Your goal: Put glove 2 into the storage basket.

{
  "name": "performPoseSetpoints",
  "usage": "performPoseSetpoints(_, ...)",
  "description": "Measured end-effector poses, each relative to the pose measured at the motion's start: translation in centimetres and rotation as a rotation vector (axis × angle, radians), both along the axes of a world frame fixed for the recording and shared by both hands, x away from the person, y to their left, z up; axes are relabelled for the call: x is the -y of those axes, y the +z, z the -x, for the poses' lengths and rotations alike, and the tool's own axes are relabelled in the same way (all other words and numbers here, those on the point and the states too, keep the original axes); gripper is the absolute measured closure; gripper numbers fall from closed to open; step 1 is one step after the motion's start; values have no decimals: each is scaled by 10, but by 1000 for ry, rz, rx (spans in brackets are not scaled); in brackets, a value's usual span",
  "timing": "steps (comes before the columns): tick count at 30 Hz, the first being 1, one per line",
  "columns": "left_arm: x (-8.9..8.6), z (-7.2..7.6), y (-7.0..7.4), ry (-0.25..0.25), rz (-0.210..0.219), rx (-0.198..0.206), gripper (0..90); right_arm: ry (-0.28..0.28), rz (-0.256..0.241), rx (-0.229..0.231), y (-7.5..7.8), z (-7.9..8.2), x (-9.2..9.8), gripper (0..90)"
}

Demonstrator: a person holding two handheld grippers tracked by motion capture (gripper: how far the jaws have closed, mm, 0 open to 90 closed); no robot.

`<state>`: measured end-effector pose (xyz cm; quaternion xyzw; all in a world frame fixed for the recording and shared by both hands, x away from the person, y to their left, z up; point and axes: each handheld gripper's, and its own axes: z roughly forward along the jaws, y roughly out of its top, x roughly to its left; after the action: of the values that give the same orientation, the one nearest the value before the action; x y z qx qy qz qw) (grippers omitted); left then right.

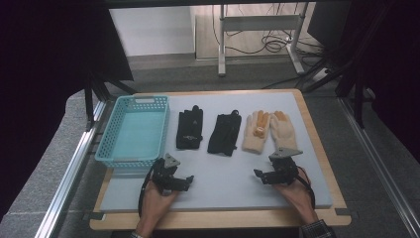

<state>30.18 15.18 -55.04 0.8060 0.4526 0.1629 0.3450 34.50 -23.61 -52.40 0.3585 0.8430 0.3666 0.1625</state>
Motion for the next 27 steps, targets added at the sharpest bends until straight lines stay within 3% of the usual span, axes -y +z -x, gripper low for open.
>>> performPoseSetpoints(19,0,0,0,0,0,0,54,26,-10,7,15,-15,-20,176)
performPoseSetpoints(27,0,0,0,0,0,0,54,38,-27,8,26,-29,-37,175)
